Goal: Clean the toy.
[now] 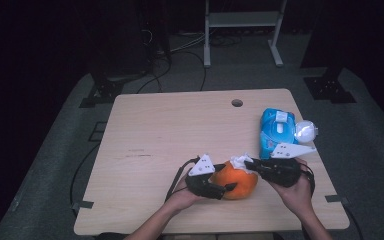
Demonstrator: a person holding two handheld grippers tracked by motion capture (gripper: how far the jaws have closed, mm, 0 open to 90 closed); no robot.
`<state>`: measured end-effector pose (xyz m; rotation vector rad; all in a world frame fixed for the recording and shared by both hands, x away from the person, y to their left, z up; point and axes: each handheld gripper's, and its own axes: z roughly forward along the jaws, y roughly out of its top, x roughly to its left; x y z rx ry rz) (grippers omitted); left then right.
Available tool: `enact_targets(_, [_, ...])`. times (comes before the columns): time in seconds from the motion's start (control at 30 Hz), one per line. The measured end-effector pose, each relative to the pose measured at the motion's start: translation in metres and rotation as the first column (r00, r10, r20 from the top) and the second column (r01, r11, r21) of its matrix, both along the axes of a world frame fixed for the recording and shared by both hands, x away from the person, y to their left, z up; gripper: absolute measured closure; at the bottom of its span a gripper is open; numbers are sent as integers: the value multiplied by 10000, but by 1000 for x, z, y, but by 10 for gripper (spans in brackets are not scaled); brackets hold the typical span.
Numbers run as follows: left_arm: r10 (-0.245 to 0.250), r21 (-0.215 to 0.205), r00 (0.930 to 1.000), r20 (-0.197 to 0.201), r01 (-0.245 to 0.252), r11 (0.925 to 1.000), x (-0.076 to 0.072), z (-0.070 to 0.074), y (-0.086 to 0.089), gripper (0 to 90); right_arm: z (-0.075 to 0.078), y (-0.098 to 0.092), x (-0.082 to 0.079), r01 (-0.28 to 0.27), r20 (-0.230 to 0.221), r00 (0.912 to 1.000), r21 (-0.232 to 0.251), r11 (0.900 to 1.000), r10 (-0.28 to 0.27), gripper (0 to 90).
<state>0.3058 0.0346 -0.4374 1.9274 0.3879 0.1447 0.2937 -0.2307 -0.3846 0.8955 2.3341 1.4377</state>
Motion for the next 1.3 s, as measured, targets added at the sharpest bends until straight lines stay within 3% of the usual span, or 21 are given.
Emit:
enact_targets(0.07, [-340, -17, 9987, 384, 341, 9994, 1, -1, 1, 206, -3, -4, 3, -29, -192, 9998, 235, 9997, 34, 823])
enact_targets(0.1, [-562, 123, 9946, 875, 553, 9984, 3, -2, 3, 150, -4, -4, 3, -17, -243, 9997, 243, 9997, 23, 823])
enact_targets(0.17, [-638, 99, 9931, 988, 631, 9980, 5, -3, 5, 123, -4, -3, 3, -46, -228, 9997, 235, 9997, 51, 823])
enact_targets(0.23, [-771, 53, 9925, 947, 769, 9970, 9, -6, 7, 75, -4, -1, 3, -106, -189, 9998, 246, 9996, 111, 823])
enact_targets(0.37, [-952, 183, 9944, 456, 945, 9954, 13, -18, 2, 46, -5, 1, 5, -187, -259, 9995, 376, 9991, 197, 822])
enact_targets(0.43, [-999, 277, 9934, 563, 985, 9948, 12, -18, 1, 66, -5, 2, 4, -187, -293, 9994, 386, 9991, 199, 822])
enact_targets(0.5, [-777, 338, 9919, 1000, 747, 9966, 8, -16, 1, 190, -3, 7, 0, -280, -248, 9993, 450, 9986, 291, 825])
enact_targets(0.63, [-434, 100, 9925, 1144, 425, 9990, 2, -10, 1, 315, 3, 15, -6, -698, 82, 9976, 616, 9957, 694, 825])
enact_targets(0.73, [-395, -69, 9911, 1268, 407, 9991, 0, -2, 2, 337, 8, 15, -8, -729, 321, 9970, 687, 9950, 708, 825])
enact_targets(0.8, [-363, -697, 9918, 1228, 451, 9965, -1, 12, 9, 345, 14, 6, -9, -500, 438, 9980, 977, 9940, 459, 826])
enact_targets(0.93, [-280, -1058, 9898, 1395, 430, 9935, -3, 25, 16, 346, 11, -4, -3, -259, 204, 9995, 1344, 9906, 233, 827])
enact_targets(0.97, [-279, -1135, 9896, 1409, 442, 9926, -4, 30, 19, 346, 5, -7, 1, -182, -53, 9998, 1481, 9888, 192, 827])
enact_targets(1.0, [-279, -1135, 9896, 1409, 442, 9926, -4, 30, 19, 349, 5, -7, 1, -182, -53, 9998, 1481, 9888, 192, 827])
enact_targets(1.03, [-291, -696, 9866, 1608, 408, 9967, -5, 30, 18, 351, 4, -4, 0, -188, -123, 9997, 1315, 9911, 206, 829])
enact_targets(1.07, [-291, -696, 9866, 1608, 408, 9967, -5, 30, 18, 351, 4, -4, 0, -188, -123, 9997, 1315, 9911, 206, 829])
enact_targets(1.1, [-337, -260, 9862, 1620, 384, 9989, -5, 27, 16, 354, 4, 2, -2, -263, -84, 9996, 1153, 9930, 274, 830])
enact_targets(1.3, [-321, -7, 9887, 1467, 325, 9995, -4, 23, 13, 359, 9, 15, -8, -654, 103, 9979, 1062, 9922, 647, 830])
